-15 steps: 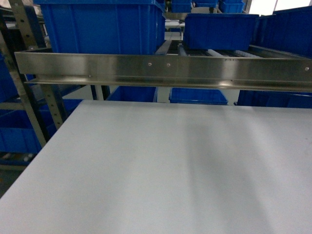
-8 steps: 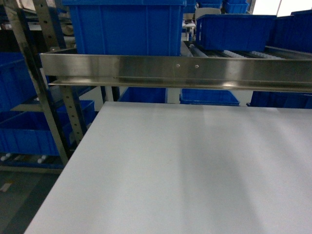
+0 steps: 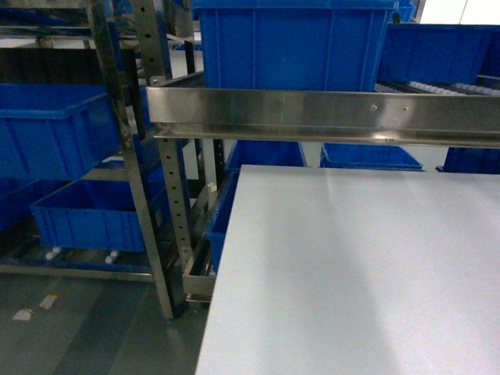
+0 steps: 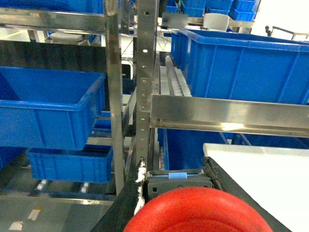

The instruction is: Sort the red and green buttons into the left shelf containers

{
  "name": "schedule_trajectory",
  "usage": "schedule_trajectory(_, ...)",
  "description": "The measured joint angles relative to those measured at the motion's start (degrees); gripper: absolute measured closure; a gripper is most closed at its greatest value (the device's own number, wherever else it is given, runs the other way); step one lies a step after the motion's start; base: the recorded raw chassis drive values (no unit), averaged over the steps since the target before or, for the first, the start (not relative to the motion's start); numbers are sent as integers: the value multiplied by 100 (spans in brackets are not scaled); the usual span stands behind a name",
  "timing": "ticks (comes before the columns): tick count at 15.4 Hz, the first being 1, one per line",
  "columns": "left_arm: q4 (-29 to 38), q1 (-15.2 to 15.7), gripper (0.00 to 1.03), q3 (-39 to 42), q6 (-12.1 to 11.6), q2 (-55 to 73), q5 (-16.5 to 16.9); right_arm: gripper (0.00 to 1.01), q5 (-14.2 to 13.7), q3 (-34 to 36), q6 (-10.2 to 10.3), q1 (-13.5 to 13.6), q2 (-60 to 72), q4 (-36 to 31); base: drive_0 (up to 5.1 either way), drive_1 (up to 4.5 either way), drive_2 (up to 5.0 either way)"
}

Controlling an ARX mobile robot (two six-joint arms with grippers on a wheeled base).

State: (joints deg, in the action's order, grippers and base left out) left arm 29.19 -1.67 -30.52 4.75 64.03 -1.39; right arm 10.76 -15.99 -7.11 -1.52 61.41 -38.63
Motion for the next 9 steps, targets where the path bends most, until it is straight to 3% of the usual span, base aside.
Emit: schedule_trajectory(9, 4, 0, 75, 0, 0, -2, -2, 72, 0, 0, 2, 0, -4, -22, -498, 246, 246)
